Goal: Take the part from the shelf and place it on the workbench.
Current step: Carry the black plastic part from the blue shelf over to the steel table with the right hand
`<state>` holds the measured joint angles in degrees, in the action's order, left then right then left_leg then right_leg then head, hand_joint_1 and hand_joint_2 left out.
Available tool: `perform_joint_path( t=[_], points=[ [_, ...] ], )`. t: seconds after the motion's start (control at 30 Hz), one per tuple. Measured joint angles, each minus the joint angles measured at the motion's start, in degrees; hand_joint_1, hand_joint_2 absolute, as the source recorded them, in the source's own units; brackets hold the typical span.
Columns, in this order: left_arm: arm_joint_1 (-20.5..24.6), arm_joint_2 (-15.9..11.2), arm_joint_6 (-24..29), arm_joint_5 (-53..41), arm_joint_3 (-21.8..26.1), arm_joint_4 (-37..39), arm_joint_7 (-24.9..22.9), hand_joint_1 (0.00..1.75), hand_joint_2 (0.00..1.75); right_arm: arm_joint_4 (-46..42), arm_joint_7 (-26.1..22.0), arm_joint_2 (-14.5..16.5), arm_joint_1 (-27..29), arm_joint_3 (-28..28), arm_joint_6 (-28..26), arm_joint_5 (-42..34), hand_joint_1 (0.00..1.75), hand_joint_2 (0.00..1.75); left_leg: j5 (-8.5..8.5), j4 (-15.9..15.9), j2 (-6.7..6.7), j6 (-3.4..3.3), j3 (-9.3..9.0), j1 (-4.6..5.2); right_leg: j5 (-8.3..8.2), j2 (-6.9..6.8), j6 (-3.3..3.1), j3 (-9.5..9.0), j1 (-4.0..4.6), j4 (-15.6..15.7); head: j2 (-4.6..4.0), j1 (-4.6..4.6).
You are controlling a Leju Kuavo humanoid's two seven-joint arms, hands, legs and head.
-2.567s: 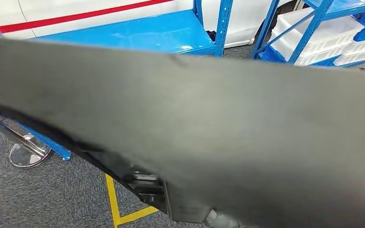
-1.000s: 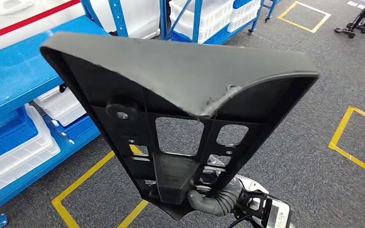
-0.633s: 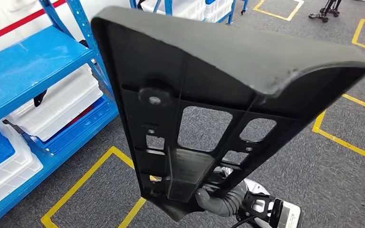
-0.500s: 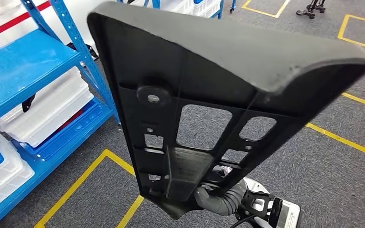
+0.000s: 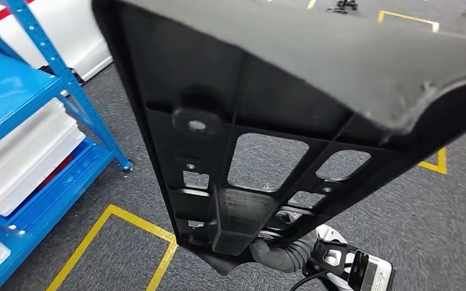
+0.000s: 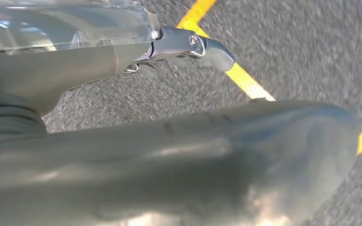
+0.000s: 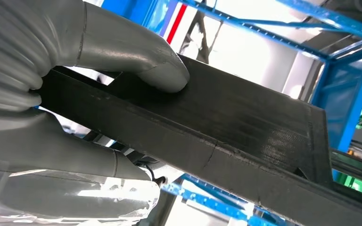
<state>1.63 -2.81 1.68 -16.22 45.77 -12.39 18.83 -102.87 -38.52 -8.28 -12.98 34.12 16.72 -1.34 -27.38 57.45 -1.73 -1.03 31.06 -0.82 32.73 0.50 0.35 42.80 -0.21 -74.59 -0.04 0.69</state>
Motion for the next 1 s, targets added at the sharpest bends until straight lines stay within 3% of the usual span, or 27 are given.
perform_joint_path(
  t=[0.03,0.07,0.13,0.2,0.23,0.3,0.33,0.4,0.47,0.53,0.57,0.6,0.67,0.73,0.8,0.83,0.9,0.93,1.0],
  points=[
    [0.00,0.08,-0.05,-0.04,0.04,0.00,0.06,0.00,0.00,-0.14,0.00,0.00,-0.02,0.02,0.02,0.12,1.69,1.75,-0.07,0.01,-0.76,0.04,-0.01,0.02,-0.40,-0.21,0.10,0.05,-0.16,-0.37,0.00,0.01],
    [0.05,0.18,-0.10,-0.09,0.08,0.00,0.18,0.00,0.00,-0.33,-0.01,0.00,-0.05,0.05,0.04,0.26,1.69,1.75,-0.17,0.03,-1.46,0.13,-0.09,0.03,-1.81,-0.56,0.14,-1.15,-0.27,1.66,0.00,0.00],
    [0.17,0.37,-0.24,-0.20,0.16,0.00,0.67,0.00,0.00,-0.95,-0.10,0.05,-0.26,0.10,0.10,0.65,1.69,1.75,-0.47,0.08,-2.59,0.51,-0.39,0.11,-5.00,-2.54,-0.02,-5.52,-0.15,9.42,0.00,0.00],
    [0.26,0.51,-0.47,-0.26,0.27,0.00,1.20,0.00,0.00,-1.99,-0.43,0.37,-0.55,0.28,0.43,1.20,1.69,1.75,-0.82,0.20,-3.62,1.05,-0.66,0.38,-6.16,-4.15,-0.58,-8.17,0.32,14.54,0.00,0.02],
    [0.30,0.55,-0.56,-0.27,0.35,0.00,1.40,0.00,0.00,-2.61,-0.69,0.65,-0.66,0.46,0.72,1.44,1.69,1.75,-0.95,0.19,-4.15,1.32,-0.77,0.52,-5.93,-4.24,-0.89,-8.35,0.57,15.14,0.00,0.03],
    [0.52,0.66,-0.65,-0.20,0.57,0.00,1.65,0.00,0.00,-3.99,-1.09,1.25,-0.82,0.86,1.57,1.60,1.69,1.75,-1.22,0.13,-5.04,1.85,-1.05,0.50,-6.08,-2.92,-1.47,-8.28,0.57,15.33,0.00,0.07],
    [0.68,0.74,-0.65,-0.13,0.72,0.00,1.76,0.00,0.00,-4.72,-1.17,1.52,-0.97,1.00,2.09,1.39,1.69,1.75,-1.71,0.57,-4.45,2.14,-1.04,0.37,-6.17,-2.31,-1.79,-8.39,0.47,15.52,-0.01,0.10],
    [0.90,0.88,-0.73,-0.02,1.05,0.00,2.01,0.00,0.00,-5.97,-1.20,2.08,-1.59,1.13,3.27,0.58,1.69,1.75,-4.25,4.55,-1.65,2.54,0.49,0.10,-6.37,-1.18,-2.47,-8.66,0.24,15.87,-0.01,0.26],
    [0.81,0.93,-0.86,0.04,1.49,0.00,2.24,0.00,0.00,-6.88,-1.21,2.55,-2.13,1.15,4.24,-0.21,1.69,1.75,-7.73,12.39,0.84,2.64,4.22,0.03,-6.38,0.05,-2.81,-8.70,0.30,15.88,0.00,0.42],
    [0.68,0.95,-1.00,0.05,2.03,0.00,2.36,0.00,0.00,-7.76,-1.21,2.76,-2.23,1.15,4.91,-0.60,1.69,1.75,-8.52,17.22,1.34,2.60,7.05,0.06,-6.38,1.52,-2.90,-8.78,0.47,15.82,0.00,0.44],
    [0.69,0.97,-1.05,0.03,2.27,0.00,2.38,0.00,0.00,-8.28,-1.20,2.81,-2.23,1.15,5.18,-0.69,1.69,1.75,-7.22,16.51,1.44,2.50,7.07,0.06,-6.37,2.27,-2.91,-8.86,0.53,15.77,0.00,0.43],
    [0.74,0.99,-1.04,0.03,2.47,0.00,2.37,0.00,0.00,-8.76,-1.18,2.90,-2.24,1.15,5.36,-0.73,1.69,1.75,-5.09,13.81,1.76,2.36,6.15,0.06,-6.34,2.99,-2.88,-8.96,0.55,15.71,0.00,0.43],
    [0.82,1.04,-0.80,0.09,2.84,0.00,2.21,0.00,0.00,-9.66,-1.14,3.19,-2.29,1.15,5.74,-1.04,1.69,1.75,-0.99,6.10,4.04,2.02,3.23,-0.06,-6.18,4.35,-2.64,-8.95,0.55,15.38,0.00,0.54],
    [0.88,1.13,-0.40,0.29,3.31,0.00,1.97,0.00,0.00,-10.26,-1.12,3.51,-2.34,1.15,6.19,-1.48,1.69,1.75,0.17,1.86,5.79,1.69,1.54,-0.06,-6.18,5.53,-2.10,-8.50,0.44,15.09,0.00,0.69],
    [1.05,1.32,-0.18,0.45,3.64,0.00,1.85,0.00,0.00,-10.65,-1.11,3.68,-2.38,1.15,6.56,-1.70,1.69,1.75,0.05,1.27,5.14,1.16,1.23,0.09,-6.46,6.58,-1.39,-8.10,0.27,15.19,0.00,0.80],
    [1.19,1.46,-0.14,0.48,3.73,-0.01,1.85,0.00,0.00,-10.78,-1.10,3.69,-2.38,1.15,6.70,-1.76,1.69,1.75,0.23,0.97,4.56,0.80,1.13,0.10,-6.36,6.25,-1.10,-7.98,0.26,15.06,0.00,0.81],
    [1.32,1.73,-0.10,0.50,3.84,-0.02,1.88,0.00,0.00,-10.93,-1.10,3.69,-2.56,1.15,6.95,-1.80,1.69,1.75,0.60,0.36,3.28,0.10,0.95,0.04,-4.56,3.56,-0.60,-6.78,0.43,12.47,0.00,0.78],
    [1.30,1.82,-0.09,0.48,3.93,-0.02,1.90,0.00,0.00,-10.96,-1.10,3.69,-2.65,1.15,7.02,-1.75,1.69,1.75,0.66,0.22,2.60,-0.13,0.90,0.11,-2.86,1.76,-0.42,-5.51,0.39,9.63,0.00,0.77],
    [1.11,2.00,-0.08,0.37,4.09,-0.02,1.91,0.00,0.00,-10.92,-1.09,3.69,-2.79,1.15,7.06,-1.52,1.69,1.75,0.57,0.20,1.18,-0.39,0.93,0.29,0.21,0.19,-0.06,-2.33,0.12,2.95,0.00,0.78]
  ],
)
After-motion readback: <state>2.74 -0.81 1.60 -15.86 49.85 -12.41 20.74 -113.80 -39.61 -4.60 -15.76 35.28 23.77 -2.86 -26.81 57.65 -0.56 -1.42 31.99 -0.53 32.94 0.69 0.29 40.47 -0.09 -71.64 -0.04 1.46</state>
